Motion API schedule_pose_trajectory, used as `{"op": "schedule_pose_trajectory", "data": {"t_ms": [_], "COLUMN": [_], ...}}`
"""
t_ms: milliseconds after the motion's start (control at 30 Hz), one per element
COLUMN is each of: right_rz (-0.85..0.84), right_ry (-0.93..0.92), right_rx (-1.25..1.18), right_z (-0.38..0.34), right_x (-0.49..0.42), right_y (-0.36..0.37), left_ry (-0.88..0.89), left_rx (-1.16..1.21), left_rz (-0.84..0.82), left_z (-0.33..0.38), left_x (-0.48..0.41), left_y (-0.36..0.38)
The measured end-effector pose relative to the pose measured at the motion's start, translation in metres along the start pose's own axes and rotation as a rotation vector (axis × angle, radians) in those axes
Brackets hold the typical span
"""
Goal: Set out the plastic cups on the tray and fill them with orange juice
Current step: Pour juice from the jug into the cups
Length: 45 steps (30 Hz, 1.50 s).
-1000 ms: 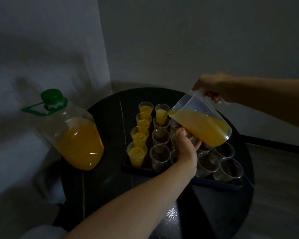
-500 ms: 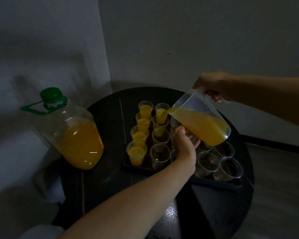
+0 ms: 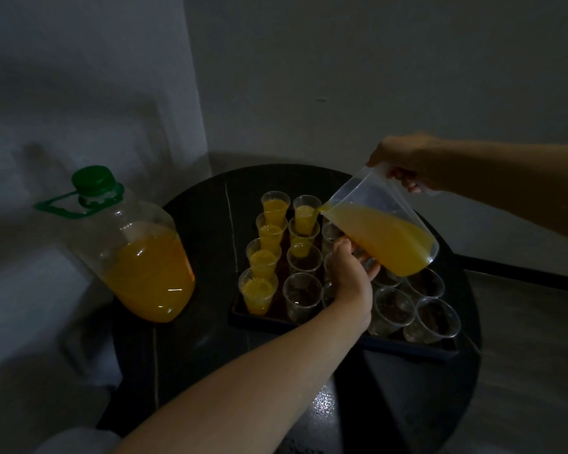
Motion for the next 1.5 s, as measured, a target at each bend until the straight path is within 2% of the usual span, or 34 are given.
{"op": "schedule_pose_trajectory", "data": {"t_ms": [800,1500], "right_rz": [0.026,-0.020], "right_ry": [0.008,0.002], "right_rx": [0.015,0.067], "right_z": [-0.003,-0.007], "right_x": [-0.006,-0.009], "right_y": [0.000,0.003], "left_ry": [-0.004,-0.005], "left_rx": [0.029,0.008], "left_rz": [0.010,0.009], "left_z": [0.000,0.001], "left_x": [-0.005,-0.011], "left_y": [-0.001,-0.003]}}
Point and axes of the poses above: each hand's wrist, its own x-axis away from the middle knuckle, its own y-axis out of the palm, z = x × y, the point moved 9 cm from there along -x, towards the middle knuckle, and after that the axes turned 1 degree about y, right-handed, at the moved point
